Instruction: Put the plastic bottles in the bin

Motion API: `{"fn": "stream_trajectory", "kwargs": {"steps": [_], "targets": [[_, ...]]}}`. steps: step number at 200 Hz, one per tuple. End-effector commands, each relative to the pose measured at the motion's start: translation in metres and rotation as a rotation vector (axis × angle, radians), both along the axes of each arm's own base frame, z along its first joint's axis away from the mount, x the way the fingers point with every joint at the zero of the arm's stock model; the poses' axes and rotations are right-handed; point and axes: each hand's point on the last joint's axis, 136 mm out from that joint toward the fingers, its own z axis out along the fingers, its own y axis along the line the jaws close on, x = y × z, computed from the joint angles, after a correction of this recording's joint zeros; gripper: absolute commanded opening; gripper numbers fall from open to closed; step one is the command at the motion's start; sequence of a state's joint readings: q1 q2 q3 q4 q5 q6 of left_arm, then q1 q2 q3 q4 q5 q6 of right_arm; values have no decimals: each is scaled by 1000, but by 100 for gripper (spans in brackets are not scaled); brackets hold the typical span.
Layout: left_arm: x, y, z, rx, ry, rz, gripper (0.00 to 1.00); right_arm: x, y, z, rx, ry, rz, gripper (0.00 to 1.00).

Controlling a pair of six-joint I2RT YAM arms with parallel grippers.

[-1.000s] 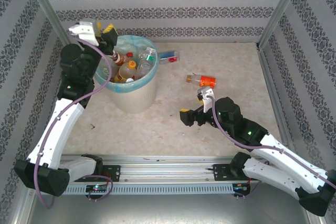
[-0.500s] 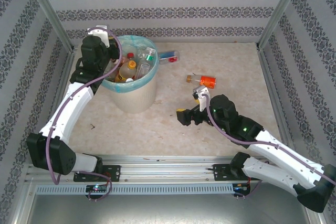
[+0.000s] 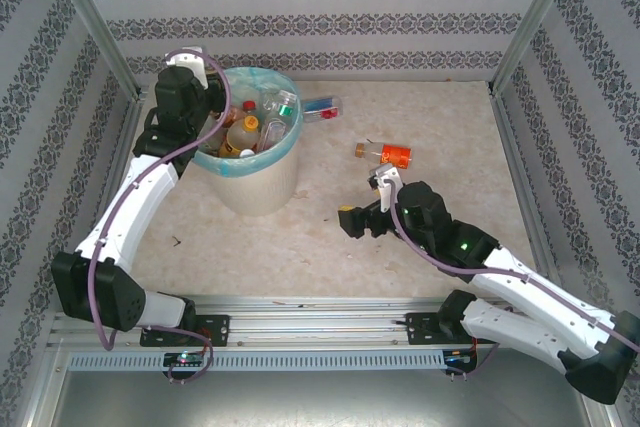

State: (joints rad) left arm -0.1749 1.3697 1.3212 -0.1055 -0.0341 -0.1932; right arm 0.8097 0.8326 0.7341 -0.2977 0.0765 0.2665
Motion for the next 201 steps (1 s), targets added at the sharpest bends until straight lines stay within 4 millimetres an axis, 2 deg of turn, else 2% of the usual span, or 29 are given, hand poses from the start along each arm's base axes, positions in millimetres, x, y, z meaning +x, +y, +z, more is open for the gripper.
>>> {"fn": "stream_trajectory", "kwargs": {"steps": [1,16,24,45,65,93,123,135,149,167,201], "targets": [[-23,-8,-43,19,128,-69,46,18,-8,18,-19,-35,-96,98],[-38,-13,-7,-13,-27,-107,66,35,-13,17,-78,-21,-134,98],[-48,-13,10,-28,-104,-120,70,46,-17,17,-106,-4,-151,98],[-74,-14,49,-36,-259,-153,72,80,-29,7,-144,84,-185,98],[-90,-14,66,-33,-358,-168,72,120,-45,-14,-177,199,-207,98],[-98,-18,73,-55,-405,-199,72,171,-76,-45,-303,283,-258,98],[-100,-23,74,-76,-405,-231,71,204,-96,-72,-347,357,-241,98],[-100,-25,74,-71,-401,-245,71,213,-104,-89,-364,399,-235,98],[-102,-27,75,-77,-405,-252,71,217,-111,-112,-379,478,-233,98],[-103,-27,76,-80,-412,-258,71,215,-109,-135,-381,555,-207,98],[-102,-29,74,-82,-407,-265,71,206,-112,-169,-448,613,-186,98]]}}
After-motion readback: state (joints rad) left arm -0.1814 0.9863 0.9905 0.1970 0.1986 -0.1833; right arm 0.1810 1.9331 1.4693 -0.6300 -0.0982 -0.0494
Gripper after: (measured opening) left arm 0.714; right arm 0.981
